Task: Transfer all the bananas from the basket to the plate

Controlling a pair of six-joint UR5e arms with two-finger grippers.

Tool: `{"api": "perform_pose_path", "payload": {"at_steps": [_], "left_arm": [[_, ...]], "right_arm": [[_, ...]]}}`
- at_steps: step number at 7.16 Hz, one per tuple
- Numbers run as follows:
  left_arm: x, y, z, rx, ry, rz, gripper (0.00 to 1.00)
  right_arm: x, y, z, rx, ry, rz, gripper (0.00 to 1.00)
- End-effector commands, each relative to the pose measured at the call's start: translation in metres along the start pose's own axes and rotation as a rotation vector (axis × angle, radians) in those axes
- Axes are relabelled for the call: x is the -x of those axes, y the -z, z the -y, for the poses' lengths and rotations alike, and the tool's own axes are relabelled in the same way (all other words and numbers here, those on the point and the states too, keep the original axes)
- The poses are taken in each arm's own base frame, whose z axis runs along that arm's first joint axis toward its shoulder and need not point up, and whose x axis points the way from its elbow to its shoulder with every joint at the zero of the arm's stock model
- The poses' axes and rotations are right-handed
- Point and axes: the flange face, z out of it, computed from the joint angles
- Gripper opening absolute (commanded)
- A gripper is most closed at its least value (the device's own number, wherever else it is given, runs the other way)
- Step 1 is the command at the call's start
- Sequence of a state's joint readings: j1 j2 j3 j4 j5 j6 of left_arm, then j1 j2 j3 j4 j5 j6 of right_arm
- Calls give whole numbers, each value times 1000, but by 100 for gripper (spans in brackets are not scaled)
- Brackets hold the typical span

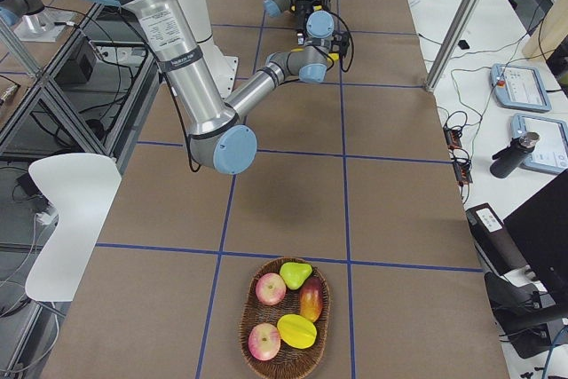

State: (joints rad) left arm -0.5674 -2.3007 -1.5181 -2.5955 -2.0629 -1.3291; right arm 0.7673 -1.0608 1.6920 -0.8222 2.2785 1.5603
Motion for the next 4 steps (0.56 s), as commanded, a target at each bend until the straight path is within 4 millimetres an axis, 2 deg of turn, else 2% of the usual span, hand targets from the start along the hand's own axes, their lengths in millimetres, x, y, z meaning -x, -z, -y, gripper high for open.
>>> {"api": "perform_pose_path", "payload": {"at_steps": [1, 4], "left_arm": [[-5, -5, -3, 5, -8, -5, 97], [-6, -8, -2, 5, -9, -5, 89]], "right_arm": [[0, 0, -1, 6, 2, -2, 0], [1, 1, -3, 21, 7, 1, 0]]}}
